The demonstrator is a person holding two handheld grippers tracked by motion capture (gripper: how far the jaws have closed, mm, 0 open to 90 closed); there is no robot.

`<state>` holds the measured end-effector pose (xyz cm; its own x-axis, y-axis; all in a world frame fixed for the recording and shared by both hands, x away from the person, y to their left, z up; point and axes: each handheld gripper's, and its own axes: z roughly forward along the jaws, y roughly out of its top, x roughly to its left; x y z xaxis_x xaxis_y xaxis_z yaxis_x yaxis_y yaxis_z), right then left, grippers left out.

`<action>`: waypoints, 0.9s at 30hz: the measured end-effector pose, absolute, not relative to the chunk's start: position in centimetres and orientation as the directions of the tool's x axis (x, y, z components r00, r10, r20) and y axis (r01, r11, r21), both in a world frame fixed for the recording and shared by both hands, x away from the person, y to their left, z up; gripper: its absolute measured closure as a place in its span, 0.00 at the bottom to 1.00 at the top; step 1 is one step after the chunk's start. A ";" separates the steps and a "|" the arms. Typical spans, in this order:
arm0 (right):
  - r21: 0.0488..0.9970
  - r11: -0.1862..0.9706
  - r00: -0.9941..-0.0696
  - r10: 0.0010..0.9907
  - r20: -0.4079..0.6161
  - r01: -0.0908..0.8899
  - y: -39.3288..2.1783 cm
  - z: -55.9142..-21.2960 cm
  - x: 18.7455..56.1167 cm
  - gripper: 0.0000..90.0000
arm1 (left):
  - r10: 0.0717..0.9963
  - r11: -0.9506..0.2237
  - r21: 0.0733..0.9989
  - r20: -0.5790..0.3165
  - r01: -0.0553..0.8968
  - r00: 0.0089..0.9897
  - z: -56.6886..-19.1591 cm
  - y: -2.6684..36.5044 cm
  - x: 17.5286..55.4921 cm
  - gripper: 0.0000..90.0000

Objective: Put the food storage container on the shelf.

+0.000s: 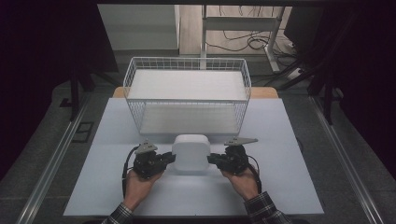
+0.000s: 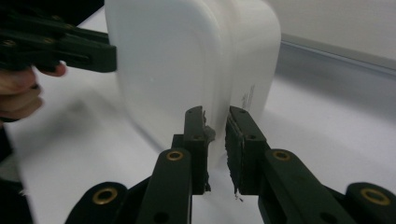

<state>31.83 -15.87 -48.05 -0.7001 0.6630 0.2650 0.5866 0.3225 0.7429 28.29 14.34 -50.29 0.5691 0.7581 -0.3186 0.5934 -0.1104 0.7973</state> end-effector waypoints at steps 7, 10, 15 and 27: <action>0.763 0.291 -0.691 0.673 0.265 0.577 -16.1 -47.7 32.1 0.87 | 0.750 -0.078 0.804 -0.342 0.589 0.566 -50.0 14.2 28.9 0.87; 0.774 0.282 -0.691 0.674 0.261 0.568 -16.2 -47.4 32.3 0.87 | 0.748 -0.075 0.809 -0.341 0.582 0.570 -49.7 14.2 29.2 0.87; 0.789 0.272 -0.694 0.674 0.251 0.550 -16.1 -46.9 33.2 0.87 | 0.757 -0.079 0.821 -0.320 0.566 0.570 -48.8 14.3 30.2 0.87; 0.808 0.222 -0.668 0.697 0.260 0.546 -15.2 -47.0 37.9 0.85 | 0.777 -0.067 0.823 -0.312 0.564 0.547 -48.1 14.6 34.4 0.87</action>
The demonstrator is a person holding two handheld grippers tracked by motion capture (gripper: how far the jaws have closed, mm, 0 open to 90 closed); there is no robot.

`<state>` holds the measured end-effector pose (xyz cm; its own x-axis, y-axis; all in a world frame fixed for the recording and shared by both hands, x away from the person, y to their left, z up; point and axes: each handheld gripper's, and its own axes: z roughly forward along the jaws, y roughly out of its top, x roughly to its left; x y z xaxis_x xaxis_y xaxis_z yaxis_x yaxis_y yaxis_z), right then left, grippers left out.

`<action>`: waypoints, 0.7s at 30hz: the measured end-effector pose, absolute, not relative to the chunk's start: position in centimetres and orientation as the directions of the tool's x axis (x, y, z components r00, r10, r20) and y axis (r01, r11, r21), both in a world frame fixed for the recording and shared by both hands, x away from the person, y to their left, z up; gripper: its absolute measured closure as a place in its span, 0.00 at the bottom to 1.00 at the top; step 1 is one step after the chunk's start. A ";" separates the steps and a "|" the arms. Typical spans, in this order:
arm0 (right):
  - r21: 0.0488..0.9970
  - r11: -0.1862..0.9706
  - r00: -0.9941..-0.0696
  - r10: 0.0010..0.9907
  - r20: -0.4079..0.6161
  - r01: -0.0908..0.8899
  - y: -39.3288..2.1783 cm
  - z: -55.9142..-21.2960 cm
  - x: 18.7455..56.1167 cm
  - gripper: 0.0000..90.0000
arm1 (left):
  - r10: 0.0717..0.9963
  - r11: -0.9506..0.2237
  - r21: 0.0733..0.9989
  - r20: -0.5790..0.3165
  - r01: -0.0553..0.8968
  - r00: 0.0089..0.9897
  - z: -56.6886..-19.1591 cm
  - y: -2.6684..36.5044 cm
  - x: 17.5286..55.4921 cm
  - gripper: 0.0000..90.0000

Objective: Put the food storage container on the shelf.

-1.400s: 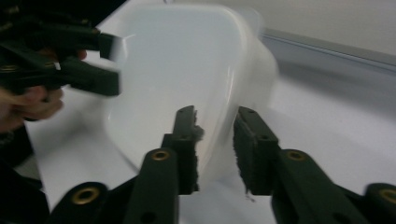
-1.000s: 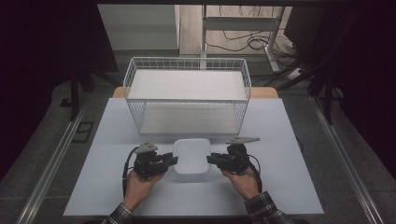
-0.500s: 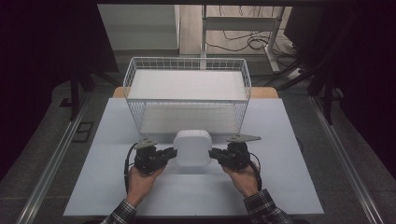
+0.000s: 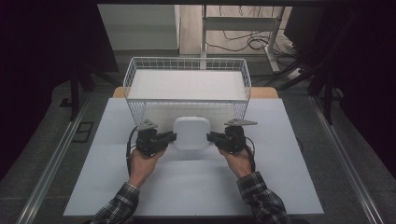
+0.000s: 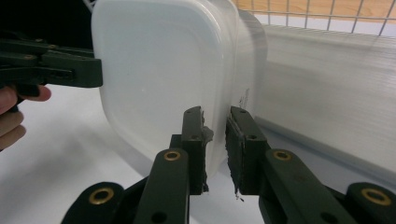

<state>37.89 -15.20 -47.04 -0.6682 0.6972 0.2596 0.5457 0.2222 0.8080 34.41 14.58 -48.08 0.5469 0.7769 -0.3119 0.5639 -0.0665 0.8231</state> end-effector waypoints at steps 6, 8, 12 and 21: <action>0.796 0.217 -0.650 0.711 0.267 0.565 -14.8 -47.8 39.4 0.85 | 0.780 -0.040 0.809 -0.342 0.587 0.525 -49.1 14.7 35.8 0.87; 0.791 0.222 -0.646 0.716 0.264 0.570 -14.6 -48.0 39.7 0.85 | 0.781 -0.040 0.802 -0.348 0.596 0.519 -49.4 14.8 36.1 0.87; 0.779 0.229 -0.637 0.724 0.265 0.584 -14.4 -48.3 40.3 0.85 | 0.783 -0.040 0.796 -0.351 0.604 0.514 -49.7 14.7 36.7 0.86; 0.795 0.245 -0.648 0.727 0.228 0.555 -13.7 -48.1 41.1 0.79 | 0.795 -0.023 0.809 -0.342 0.588 0.501 -50.1 14.8 38.0 0.80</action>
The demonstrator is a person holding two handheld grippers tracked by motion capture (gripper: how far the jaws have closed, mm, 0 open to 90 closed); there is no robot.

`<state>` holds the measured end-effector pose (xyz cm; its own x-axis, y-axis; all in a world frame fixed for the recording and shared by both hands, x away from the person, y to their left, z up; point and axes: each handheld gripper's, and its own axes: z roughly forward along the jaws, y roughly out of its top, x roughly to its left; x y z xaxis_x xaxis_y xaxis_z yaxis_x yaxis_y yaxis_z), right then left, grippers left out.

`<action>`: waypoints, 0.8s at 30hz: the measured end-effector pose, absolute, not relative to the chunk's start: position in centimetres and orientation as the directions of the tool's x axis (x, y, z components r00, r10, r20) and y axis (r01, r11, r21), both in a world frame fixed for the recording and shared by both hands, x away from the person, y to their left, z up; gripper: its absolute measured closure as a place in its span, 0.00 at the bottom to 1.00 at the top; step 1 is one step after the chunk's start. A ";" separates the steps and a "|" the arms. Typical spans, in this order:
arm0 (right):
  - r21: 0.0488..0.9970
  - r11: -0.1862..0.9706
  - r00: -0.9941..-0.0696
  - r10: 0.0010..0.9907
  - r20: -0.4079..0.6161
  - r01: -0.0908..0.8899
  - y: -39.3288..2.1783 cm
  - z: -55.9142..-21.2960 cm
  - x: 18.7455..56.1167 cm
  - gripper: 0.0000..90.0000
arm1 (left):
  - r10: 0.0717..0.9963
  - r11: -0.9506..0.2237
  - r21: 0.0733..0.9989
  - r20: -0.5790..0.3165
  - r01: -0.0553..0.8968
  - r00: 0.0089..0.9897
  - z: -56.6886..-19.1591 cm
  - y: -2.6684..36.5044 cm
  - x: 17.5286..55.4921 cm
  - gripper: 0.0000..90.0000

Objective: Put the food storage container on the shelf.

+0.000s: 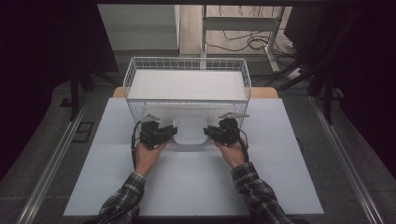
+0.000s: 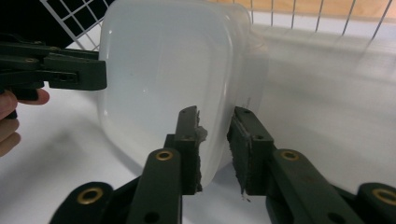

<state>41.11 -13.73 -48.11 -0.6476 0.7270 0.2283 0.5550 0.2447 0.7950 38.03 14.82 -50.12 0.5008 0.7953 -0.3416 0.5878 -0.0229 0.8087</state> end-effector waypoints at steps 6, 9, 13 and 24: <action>0.809 0.225 -0.638 0.737 0.223 0.544 -13.4 -48.1 41.8 0.75 | 0.816 -0.039 0.827 -0.298 0.561 0.496 -50.1 14.7 38.7 0.73; 0.823 0.225 -0.625 0.757 0.190 0.522 -13.2 -47.9 41.9 0.76 | 0.832 -0.050 0.837 -0.267 0.544 0.487 -49.8 14.6 39.2 0.66; 0.838 0.231 -0.613 0.777 0.147 0.494 -12.7 -47.7 42.1 0.77 | 0.850 -0.049 0.847 -0.242 0.529 0.467 -49.6 14.3 39.8 0.65; 0.859 0.248 -0.642 0.758 0.116 0.448 -13.1 -46.4 41.6 0.90 | 0.846 -0.053 0.866 -0.226 0.497 0.483 -48.7 14.3 38.9 0.41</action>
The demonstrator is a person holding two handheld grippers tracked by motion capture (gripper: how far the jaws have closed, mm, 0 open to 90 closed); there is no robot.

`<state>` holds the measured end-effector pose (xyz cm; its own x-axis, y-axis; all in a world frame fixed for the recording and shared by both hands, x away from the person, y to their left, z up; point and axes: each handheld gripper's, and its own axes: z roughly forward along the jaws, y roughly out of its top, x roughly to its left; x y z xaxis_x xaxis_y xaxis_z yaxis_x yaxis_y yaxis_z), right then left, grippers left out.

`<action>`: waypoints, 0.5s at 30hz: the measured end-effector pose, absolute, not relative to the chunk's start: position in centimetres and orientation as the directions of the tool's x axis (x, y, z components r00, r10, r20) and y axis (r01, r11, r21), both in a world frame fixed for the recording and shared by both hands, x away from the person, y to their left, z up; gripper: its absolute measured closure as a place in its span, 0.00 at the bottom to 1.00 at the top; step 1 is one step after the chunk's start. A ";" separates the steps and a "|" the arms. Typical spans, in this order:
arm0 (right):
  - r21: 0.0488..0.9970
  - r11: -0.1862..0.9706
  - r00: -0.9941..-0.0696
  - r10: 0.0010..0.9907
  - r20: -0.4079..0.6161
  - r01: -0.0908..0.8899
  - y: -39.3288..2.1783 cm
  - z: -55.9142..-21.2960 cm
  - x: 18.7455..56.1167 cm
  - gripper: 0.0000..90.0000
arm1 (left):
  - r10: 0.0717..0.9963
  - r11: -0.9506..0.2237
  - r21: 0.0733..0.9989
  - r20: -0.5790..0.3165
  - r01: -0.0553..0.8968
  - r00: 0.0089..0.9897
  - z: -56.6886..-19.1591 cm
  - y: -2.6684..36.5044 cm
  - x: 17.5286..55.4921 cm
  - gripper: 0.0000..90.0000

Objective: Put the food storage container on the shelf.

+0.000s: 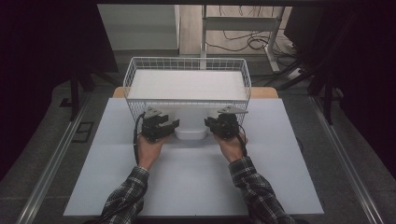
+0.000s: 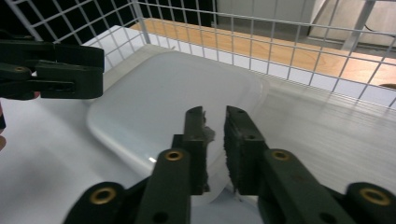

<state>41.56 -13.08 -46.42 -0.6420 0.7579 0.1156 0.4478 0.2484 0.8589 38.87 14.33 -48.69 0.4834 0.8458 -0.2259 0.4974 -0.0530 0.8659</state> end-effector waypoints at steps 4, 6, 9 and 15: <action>0.854 0.249 -0.640 0.759 0.121 0.457 -13.2 -46.4 40.9 0.98 | 0.828 -0.083 0.868 -0.214 0.490 0.518 -48.5 14.3 37.6 0.33; 0.852 0.248 -0.641 0.757 0.127 0.462 -13.3 -46.3 40.4 0.99 | 0.819 -0.096 0.875 -0.201 0.475 0.537 -48.3 14.4 36.8 0.27; 0.854 0.256 -0.661 0.739 0.130 0.454 -13.6 -46.2 39.7 0.99 | 0.803 -0.091 0.878 -0.214 0.470 0.556 -48.2 14.5 35.5 0.19; 0.853 0.289 -0.710 0.693 0.127 0.435 -13.9 -46.2 38.2 0.98 | 0.789 -0.094 0.861 -0.242 0.500 0.565 -49.0 15.0 33.1 0.11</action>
<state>38.16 -13.85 -46.18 -0.7099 0.6928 0.1270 0.4345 0.2889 0.8531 33.14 15.03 -49.04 0.5652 0.7885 -0.2424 0.5004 -0.0942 0.8606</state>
